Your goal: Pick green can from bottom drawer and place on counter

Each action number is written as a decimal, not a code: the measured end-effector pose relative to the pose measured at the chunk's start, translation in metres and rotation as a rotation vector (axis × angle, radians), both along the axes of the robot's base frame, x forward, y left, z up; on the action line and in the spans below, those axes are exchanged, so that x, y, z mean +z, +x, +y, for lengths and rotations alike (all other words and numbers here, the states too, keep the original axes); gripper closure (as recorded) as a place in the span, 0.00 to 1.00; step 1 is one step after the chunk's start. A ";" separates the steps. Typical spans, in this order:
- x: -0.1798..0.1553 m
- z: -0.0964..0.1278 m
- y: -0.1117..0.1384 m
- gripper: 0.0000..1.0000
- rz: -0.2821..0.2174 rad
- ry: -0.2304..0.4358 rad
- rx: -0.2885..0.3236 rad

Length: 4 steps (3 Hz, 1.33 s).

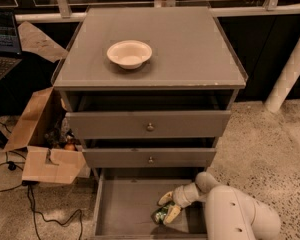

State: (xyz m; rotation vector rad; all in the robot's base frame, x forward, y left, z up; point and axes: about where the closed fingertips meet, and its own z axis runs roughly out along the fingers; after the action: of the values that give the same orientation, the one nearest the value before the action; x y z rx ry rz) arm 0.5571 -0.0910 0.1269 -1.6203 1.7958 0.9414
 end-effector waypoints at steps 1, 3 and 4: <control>0.003 0.000 0.000 1.00 0.000 0.000 0.000; 0.042 0.002 0.011 1.00 -0.070 0.127 0.000; 0.053 0.006 0.013 1.00 -0.057 0.173 0.013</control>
Offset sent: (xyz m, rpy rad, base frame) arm 0.0169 -0.0033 0.0424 0.1322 -0.0740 -0.0083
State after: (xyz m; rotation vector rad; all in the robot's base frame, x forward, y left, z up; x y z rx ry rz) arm 0.5704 -0.0855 0.1802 -1.5373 1.6205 1.0168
